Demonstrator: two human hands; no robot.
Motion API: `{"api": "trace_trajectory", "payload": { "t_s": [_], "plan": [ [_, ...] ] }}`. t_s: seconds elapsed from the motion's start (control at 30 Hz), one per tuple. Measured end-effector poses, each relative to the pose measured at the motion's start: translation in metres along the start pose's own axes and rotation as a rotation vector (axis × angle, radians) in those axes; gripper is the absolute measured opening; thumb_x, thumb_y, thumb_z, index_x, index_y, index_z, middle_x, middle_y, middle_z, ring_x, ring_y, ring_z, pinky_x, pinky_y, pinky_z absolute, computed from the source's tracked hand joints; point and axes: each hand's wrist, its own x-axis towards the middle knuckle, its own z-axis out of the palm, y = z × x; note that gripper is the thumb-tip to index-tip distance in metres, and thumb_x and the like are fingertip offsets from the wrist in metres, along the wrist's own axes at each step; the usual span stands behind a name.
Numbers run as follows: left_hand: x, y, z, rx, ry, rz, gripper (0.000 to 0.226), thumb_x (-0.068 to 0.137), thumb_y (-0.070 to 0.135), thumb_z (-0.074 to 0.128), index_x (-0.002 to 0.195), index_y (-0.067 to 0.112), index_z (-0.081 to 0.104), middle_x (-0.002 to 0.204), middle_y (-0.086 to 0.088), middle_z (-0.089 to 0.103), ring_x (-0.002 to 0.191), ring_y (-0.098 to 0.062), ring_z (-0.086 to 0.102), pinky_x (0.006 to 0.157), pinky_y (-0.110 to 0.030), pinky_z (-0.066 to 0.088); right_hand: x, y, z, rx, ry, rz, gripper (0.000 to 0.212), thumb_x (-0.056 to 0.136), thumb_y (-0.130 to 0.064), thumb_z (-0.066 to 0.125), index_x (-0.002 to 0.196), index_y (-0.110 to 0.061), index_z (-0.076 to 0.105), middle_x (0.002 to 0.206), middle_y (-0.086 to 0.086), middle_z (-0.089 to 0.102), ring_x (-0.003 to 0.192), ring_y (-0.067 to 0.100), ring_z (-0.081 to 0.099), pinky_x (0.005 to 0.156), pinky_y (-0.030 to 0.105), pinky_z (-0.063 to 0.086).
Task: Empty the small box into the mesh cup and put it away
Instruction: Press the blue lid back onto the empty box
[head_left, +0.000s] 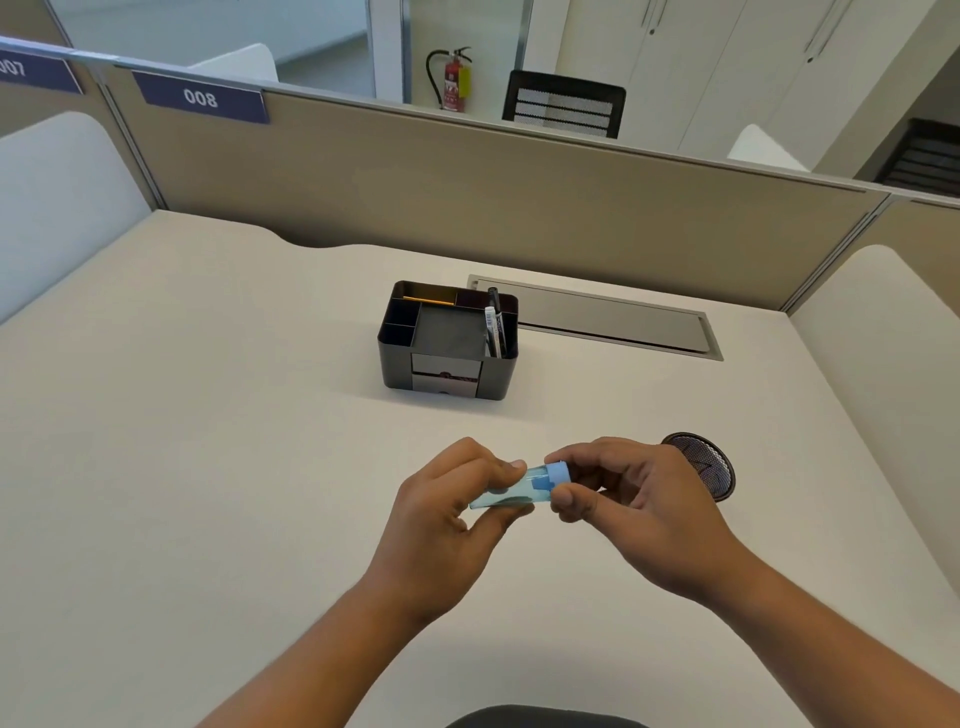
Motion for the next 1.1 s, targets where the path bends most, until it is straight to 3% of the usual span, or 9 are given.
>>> {"api": "trace_trajectory", "payload": {
  "t_s": [0.23,0.37,0.47,0.7,0.83,0.97,1.1],
  "plan": [
    [0.003,-0.004,0.002,0.188,-0.017,0.177,0.021,0.080,0.009,0.075,0.100,0.007,0.067,0.088,-0.008,0.068,0.078,-0.018,0.062,0.068,-0.029,0.054,0.003,-0.002,-0.002,0.089,-0.034,0.055,0.018,0.085,-0.002,0.075,0.098,-0.014,0.077,0.082,0.011,0.077,0.068,0.011,0.070,0.069,0.021,0.059],
    [0.004,-0.004,0.003,0.184,-0.016,0.145,0.021,0.080,0.010,0.077,0.097,0.006,0.066,0.086,-0.009,0.066,0.075,-0.021,0.061,0.062,-0.034,0.054,0.004,0.000,-0.002,0.135,-0.008,0.062,0.018,0.086,-0.002,0.074,0.098,-0.014,0.077,0.084,0.014,0.078,0.069,0.017,0.071,0.070,0.026,0.060],
    [0.005,-0.001,0.004,0.194,-0.043,0.117,0.023,0.081,0.018,0.076,0.097,0.012,0.061,0.086,-0.007,0.065,0.074,-0.021,0.063,0.056,-0.036,0.054,0.005,0.002,-0.002,0.179,0.028,0.066,0.014,0.083,-0.014,0.077,0.097,-0.015,0.078,0.085,0.013,0.079,0.070,0.025,0.073,0.066,0.026,0.061],
    [0.009,0.002,0.009,0.364,-0.118,0.065,0.029,0.077,0.024,0.082,0.100,0.014,0.067,0.086,0.000,0.070,0.068,-0.018,0.060,0.055,-0.035,0.053,0.003,0.012,-0.002,0.127,0.094,0.062,0.025,0.074,-0.037,0.077,0.093,-0.022,0.078,0.082,0.004,0.078,0.065,0.011,0.069,0.062,0.022,0.058],
    [0.010,-0.001,0.013,0.341,-0.155,-0.018,0.029,0.079,0.029,0.079,0.104,0.020,0.066,0.093,0.005,0.070,0.076,-0.014,0.060,0.060,-0.032,0.054,0.004,0.022,-0.002,0.121,0.095,0.074,0.012,0.083,-0.023,0.079,0.094,-0.025,0.077,0.084,0.002,0.077,0.069,0.015,0.070,0.065,0.027,0.061],
    [0.012,-0.013,0.013,0.357,-0.227,-0.064,0.032,0.084,0.030,0.074,0.115,0.026,0.068,0.101,0.010,0.067,0.084,-0.010,0.058,0.068,-0.023,0.050,0.007,0.035,0.002,0.199,0.124,0.130,0.019,0.085,-0.010,0.077,0.096,-0.026,0.077,0.089,0.005,0.079,0.079,0.027,0.074,0.070,0.031,0.063],
    [0.018,-0.028,0.011,0.387,-0.277,-0.096,0.037,0.085,0.025,0.073,0.121,0.026,0.067,0.098,0.008,0.061,0.082,-0.008,0.051,0.068,-0.015,0.041,0.011,0.049,0.007,0.253,0.112,0.161,0.022,0.085,-0.011,0.077,0.099,-0.028,0.076,0.093,0.003,0.080,0.083,0.026,0.075,0.072,0.032,0.063]
  ]
}}
